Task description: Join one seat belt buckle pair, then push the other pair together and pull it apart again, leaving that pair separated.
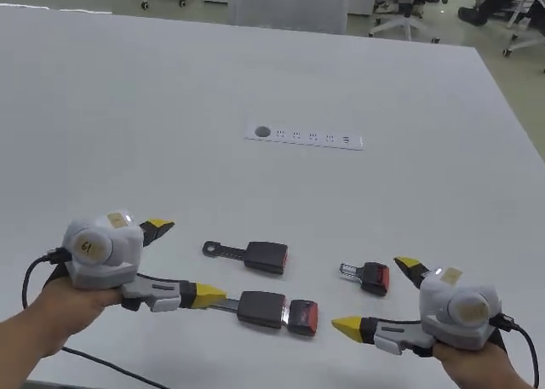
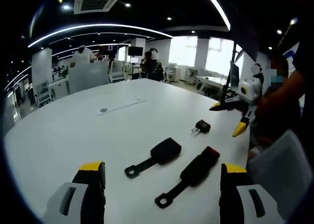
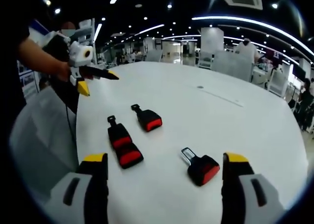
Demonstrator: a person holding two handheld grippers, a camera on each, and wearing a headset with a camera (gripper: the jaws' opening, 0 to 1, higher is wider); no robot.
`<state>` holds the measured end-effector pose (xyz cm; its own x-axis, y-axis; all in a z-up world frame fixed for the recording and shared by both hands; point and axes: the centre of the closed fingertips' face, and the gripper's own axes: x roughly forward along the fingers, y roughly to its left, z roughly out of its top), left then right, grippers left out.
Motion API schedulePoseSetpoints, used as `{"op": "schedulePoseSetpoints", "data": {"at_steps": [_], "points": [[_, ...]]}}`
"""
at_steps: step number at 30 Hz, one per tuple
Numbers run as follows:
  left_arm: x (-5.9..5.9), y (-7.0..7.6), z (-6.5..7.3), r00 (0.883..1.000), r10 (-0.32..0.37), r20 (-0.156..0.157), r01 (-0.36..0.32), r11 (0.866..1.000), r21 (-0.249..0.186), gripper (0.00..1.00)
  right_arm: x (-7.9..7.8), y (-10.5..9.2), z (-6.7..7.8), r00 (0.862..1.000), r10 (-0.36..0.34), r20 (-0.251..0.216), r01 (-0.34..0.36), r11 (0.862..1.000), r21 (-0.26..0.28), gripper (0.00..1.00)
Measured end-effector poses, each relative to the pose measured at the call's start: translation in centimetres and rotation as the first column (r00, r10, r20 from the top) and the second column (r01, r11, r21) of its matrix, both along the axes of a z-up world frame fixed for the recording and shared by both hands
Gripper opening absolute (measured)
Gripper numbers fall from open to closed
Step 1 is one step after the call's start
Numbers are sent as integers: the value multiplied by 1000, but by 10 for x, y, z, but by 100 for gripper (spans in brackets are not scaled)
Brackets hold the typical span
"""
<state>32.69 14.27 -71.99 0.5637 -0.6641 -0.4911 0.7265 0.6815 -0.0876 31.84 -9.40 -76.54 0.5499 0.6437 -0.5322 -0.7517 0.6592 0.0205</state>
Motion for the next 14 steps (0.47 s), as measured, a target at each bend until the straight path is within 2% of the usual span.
{"op": "schedulePoseSetpoints", "data": {"at_steps": [7,14], "points": [[-8,7,8,999,-29,26,29,1000,6,100,-9,-6,9,1000,-16,19,15,1000,6,99],[-15,12,7,999,-26,29,26,1000,9,100,-16,-10,14,999,-23,38,23,1000,7,99]]}}
